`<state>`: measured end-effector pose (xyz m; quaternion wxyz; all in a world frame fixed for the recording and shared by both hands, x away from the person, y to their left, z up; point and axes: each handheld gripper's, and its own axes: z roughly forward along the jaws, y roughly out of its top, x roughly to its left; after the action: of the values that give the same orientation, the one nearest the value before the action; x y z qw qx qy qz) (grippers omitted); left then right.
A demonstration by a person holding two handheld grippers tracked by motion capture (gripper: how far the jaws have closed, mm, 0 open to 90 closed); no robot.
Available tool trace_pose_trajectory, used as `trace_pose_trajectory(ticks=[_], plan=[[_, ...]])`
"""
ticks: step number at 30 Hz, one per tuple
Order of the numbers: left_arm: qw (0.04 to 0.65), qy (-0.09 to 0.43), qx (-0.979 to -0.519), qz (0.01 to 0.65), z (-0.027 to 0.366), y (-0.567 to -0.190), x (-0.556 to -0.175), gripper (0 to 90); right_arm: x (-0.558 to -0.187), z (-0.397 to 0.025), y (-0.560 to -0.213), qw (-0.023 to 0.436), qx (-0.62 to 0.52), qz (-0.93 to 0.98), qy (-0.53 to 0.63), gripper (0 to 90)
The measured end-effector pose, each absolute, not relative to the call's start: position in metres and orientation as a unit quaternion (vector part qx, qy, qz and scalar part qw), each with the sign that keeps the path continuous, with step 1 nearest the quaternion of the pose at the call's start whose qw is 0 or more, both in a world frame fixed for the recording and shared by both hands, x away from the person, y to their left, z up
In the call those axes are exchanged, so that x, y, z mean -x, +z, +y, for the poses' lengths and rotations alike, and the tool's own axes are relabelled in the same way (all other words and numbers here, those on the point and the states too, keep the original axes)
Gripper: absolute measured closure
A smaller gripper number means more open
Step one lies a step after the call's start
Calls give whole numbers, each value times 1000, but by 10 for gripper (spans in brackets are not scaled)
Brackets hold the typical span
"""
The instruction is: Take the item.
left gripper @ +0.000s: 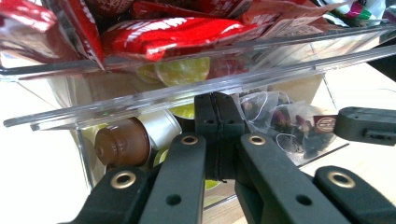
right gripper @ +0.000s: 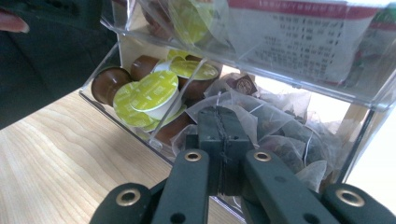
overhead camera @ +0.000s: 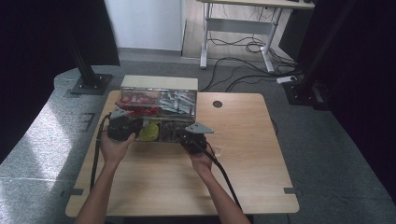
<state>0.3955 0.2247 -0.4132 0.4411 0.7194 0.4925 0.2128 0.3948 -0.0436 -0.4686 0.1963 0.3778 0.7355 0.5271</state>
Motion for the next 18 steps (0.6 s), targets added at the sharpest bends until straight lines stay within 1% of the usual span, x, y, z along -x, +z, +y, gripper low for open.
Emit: trace_pose_trajectory(ticks=[18], plan=[[442,213,-719,492,224,-413,-395,900,-382,-61,-454,212,-374,723,541,888]])
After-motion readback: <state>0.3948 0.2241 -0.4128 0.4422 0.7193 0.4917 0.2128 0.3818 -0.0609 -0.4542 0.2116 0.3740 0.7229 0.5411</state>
